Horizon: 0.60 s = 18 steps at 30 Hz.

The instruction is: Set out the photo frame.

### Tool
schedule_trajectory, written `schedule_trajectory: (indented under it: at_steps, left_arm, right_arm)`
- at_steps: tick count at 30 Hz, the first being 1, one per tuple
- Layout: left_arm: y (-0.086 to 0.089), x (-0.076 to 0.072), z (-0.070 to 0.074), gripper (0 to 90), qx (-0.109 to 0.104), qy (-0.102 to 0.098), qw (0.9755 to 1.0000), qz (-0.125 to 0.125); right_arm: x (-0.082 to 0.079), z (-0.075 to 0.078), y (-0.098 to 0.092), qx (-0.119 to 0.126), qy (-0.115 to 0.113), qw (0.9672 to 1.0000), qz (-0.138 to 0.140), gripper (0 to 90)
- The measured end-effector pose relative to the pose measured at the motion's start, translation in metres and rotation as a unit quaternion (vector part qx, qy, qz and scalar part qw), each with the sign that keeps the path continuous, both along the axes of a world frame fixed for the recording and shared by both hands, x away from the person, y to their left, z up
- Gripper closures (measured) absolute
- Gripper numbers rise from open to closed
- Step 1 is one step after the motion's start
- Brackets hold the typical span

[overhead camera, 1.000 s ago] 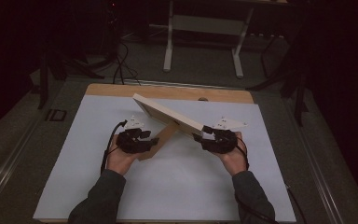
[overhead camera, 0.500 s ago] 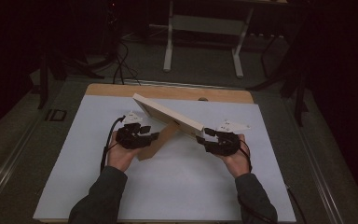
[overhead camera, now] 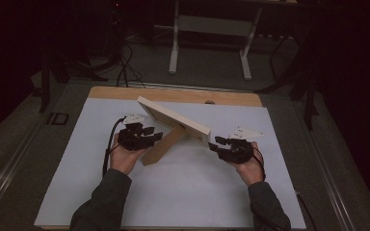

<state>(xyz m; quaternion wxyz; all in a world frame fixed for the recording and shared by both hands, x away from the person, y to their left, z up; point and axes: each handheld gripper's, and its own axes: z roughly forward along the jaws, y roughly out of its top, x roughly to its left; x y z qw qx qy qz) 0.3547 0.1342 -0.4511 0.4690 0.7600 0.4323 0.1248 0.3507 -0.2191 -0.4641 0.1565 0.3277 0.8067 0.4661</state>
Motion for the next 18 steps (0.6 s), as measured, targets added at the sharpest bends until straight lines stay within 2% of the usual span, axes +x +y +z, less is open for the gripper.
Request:
schedule_trajectory:
  at_steps: [9, 12, 16, 18]
  left_arm:
    - [-0.0015, 0.0038, 0.0044, 55.4, -0.009, 0.005, 0.9998, 0.016]
    - [-0.0028, 0.0043, 0.0065, 55.4, -0.012, 0.002, 0.9998, 0.018]
    - [-0.0038, 0.0053, 0.0086, 56.3, -0.022, -0.002, 0.9994, 0.025]
    - [-0.0042, 0.0064, 0.0093, 57.8, -0.024, -0.003, 0.9993, 0.029]
  right_arm:
    - [0.0048, -0.0034, -0.0062, 0.006, 0.014, 0.9996, -0.022, 60.9]
    - [0.0055, -0.0022, -0.0052, 0.004, 0.012, 0.9995, -0.029, 66.9]
    - [0.0063, -0.0002, -0.0008, -0.008, 0.004, 0.9990, -0.044, 80.1]
    - [0.0075, 0.0006, 0.0006, -0.005, 0.000, 0.9989, -0.046, 85.7]
